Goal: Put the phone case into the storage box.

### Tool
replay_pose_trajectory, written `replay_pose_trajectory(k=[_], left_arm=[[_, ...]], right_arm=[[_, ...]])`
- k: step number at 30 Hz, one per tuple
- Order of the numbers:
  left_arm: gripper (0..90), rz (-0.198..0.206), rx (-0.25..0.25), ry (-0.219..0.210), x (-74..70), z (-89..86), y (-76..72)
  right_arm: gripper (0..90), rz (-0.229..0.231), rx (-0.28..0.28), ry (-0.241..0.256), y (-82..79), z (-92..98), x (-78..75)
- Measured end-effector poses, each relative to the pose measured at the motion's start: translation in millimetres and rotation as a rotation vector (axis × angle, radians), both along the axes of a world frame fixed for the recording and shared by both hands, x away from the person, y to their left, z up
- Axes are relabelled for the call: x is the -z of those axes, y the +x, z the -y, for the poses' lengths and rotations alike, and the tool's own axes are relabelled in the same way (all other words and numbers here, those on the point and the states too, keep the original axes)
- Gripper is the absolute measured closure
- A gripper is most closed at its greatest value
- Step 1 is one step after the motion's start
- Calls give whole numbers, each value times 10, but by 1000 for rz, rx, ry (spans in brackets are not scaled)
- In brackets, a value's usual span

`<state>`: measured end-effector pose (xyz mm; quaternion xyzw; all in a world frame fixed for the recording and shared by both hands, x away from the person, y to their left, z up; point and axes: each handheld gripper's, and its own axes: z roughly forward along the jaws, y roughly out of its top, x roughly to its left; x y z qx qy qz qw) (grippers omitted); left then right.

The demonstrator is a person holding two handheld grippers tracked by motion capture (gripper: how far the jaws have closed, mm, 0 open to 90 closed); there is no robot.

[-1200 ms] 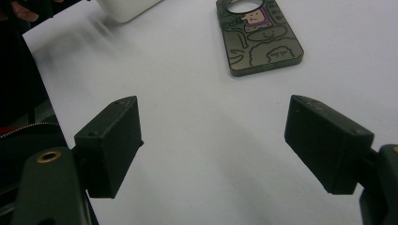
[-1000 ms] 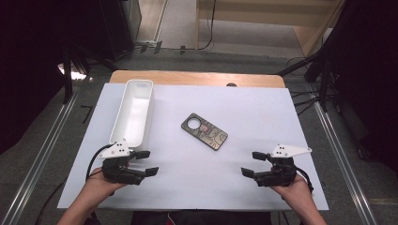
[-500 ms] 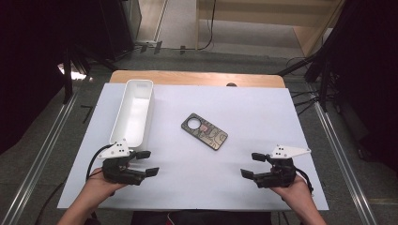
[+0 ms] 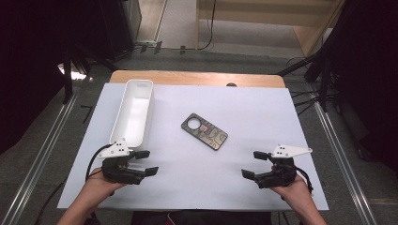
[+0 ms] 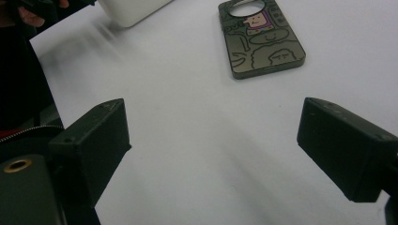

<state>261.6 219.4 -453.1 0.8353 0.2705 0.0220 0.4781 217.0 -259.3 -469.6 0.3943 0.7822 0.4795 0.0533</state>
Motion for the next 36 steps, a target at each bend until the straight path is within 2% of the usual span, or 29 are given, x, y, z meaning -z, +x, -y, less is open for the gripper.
replay_pose_trajectory(k=[7,14,24,36], left_arm=[[277,1,1,-1,-1,-1,3],[277,-1,2,-5,2,-2,10],[276,-4,8,-4,7,4,9],[276,-6,12,-2,9,17,9]], right_arm=[[88,-14,11,10,14,15,6],[88,-3,12,-6,38,6,-5],[89,-25,20,-22,170,-8,-28],[89,-28,22,-38,296,-31,-37]])
